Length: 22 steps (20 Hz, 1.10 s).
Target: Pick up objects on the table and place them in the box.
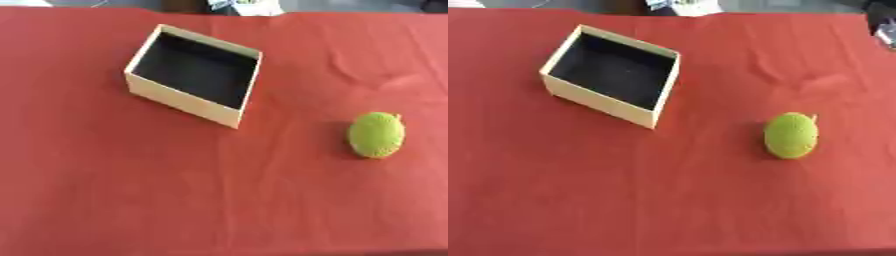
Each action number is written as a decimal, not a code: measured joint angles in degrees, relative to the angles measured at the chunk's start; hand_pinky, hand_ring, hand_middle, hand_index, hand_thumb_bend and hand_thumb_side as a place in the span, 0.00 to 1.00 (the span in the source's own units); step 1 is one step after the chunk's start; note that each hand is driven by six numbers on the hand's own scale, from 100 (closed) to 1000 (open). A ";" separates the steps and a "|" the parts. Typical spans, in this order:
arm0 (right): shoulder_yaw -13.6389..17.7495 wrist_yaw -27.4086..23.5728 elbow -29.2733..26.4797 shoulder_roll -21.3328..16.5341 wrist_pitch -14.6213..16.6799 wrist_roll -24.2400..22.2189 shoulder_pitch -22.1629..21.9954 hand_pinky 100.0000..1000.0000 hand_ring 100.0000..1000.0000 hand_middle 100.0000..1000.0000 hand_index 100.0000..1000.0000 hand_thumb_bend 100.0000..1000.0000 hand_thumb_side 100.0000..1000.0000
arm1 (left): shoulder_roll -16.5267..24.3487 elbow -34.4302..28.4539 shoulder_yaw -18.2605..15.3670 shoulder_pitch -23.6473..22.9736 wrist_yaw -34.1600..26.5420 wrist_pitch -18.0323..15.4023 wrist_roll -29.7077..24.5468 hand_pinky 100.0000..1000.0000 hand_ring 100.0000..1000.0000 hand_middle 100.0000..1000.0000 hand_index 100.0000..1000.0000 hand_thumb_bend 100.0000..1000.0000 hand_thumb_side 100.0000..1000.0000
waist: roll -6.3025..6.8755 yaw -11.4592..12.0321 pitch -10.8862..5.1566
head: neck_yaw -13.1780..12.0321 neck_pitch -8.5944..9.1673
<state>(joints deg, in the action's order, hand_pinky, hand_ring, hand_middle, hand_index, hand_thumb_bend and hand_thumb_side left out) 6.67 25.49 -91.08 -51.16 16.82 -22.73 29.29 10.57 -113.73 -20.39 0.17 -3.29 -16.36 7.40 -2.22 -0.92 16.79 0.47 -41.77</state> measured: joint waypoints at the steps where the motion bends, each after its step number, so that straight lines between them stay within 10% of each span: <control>1: 0.00 0.00 -0.03 0.00 -0.03 -0.03 0.03 0.86 0.87 0.81 0.87 0.00 0.57 | 0.00 0.00 0.00 0.00 0.00 0.00 0.00 0.52 0.85 0.86 0.63 0.08 0.70 | -0.01 0.01 0.00 | -0.01 0.00; 22: -4.31 -3.11 1.04 -0.04 1.28 -3.97 3.61 0.85 0.88 0.81 0.87 0.00 0.62 | 0.00 0.00 0.02 -0.10 0.29 -0.02 -0.05 0.52 0.85 0.86 0.63 0.08 0.70 | -0.06 0.17 -0.43 | 1.05 -0.53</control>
<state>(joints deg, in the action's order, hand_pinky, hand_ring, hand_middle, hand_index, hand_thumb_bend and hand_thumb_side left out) 2.37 22.38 -90.04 -51.20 18.10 -26.70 32.91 10.56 -113.73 -20.37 0.06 -3.00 -16.39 7.35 -2.28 -0.76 16.36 1.53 -42.29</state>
